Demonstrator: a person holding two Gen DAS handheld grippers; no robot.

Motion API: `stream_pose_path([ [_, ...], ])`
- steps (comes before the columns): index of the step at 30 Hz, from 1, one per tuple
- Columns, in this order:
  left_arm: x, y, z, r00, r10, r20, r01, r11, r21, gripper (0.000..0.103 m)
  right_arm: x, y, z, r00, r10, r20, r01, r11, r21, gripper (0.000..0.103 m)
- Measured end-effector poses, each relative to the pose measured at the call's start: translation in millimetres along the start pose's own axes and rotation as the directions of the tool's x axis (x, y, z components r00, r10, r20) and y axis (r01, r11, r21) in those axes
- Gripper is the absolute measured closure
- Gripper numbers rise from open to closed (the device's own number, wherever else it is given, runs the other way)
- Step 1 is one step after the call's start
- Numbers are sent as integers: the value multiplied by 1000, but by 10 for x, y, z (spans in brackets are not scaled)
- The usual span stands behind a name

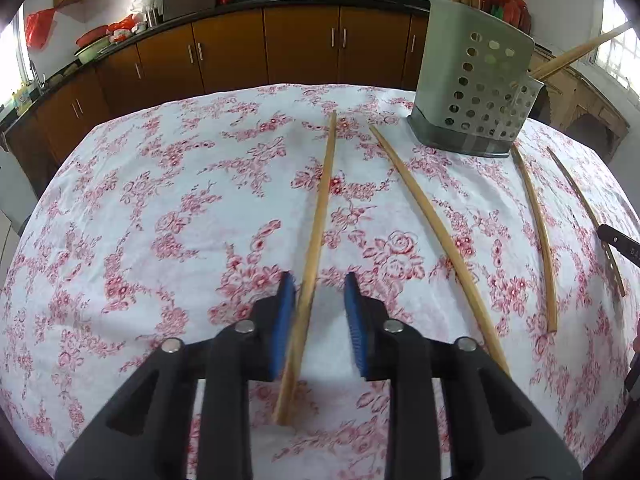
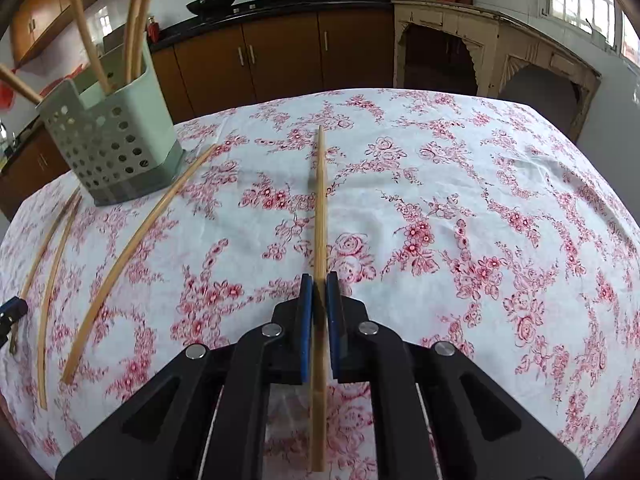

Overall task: Organize utensils
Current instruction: 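Close the right gripper on a chopstick while the left grasps another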

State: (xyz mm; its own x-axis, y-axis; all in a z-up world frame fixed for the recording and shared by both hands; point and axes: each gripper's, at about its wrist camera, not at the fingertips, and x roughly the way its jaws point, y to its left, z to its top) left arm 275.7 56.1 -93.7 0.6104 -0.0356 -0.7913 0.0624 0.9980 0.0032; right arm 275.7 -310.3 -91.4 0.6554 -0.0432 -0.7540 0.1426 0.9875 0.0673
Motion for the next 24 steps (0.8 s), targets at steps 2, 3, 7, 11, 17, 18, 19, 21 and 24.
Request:
stream_pose_path([
  [2,-16,25,-25,1000,-1,5,1,1000,-11,83,-13,2,-14,1000,1,0,-1,1000,-3,95],
  [3,-23,25,-37,1000,2,8,-1,1000,-14,83,-21,3,-23,1000,0,-1,0,1000,-3,95],
  [7,-60,-13,-85,1000,15,13,-15,1000,-14,85,-70,24,-85,1000,-5,-1,5,1000,-13,95],
  [11,-83,-13,-109,1000,19,12,-19,999,-27,94,-87,11,-107,1000,3,-2,-3,1000,-14,95],
  [17,-121,-37,-87,1000,-3,-24,3,1000,-10,95,-194,-21,-108,1000,22,11,-22,1000,-6,95],
  [18,-148,-42,-84,1000,-4,-21,4,1000,-4,95,-224,-26,-97,1000,22,19,-22,1000,-6,95],
  [19,-177,-44,-85,1000,-7,-18,7,1000,0,95,-272,-39,-80,999,25,30,-25,1000,-2,95],
  [21,-248,-55,-70,1000,-15,-7,15,1000,6,95,-335,-70,-46,999,27,44,-28,1000,4,95],
  [24,-343,-81,-36,1000,-20,14,19,1000,16,95,-420,-118,7,997,32,66,-33,999,11,95],
])
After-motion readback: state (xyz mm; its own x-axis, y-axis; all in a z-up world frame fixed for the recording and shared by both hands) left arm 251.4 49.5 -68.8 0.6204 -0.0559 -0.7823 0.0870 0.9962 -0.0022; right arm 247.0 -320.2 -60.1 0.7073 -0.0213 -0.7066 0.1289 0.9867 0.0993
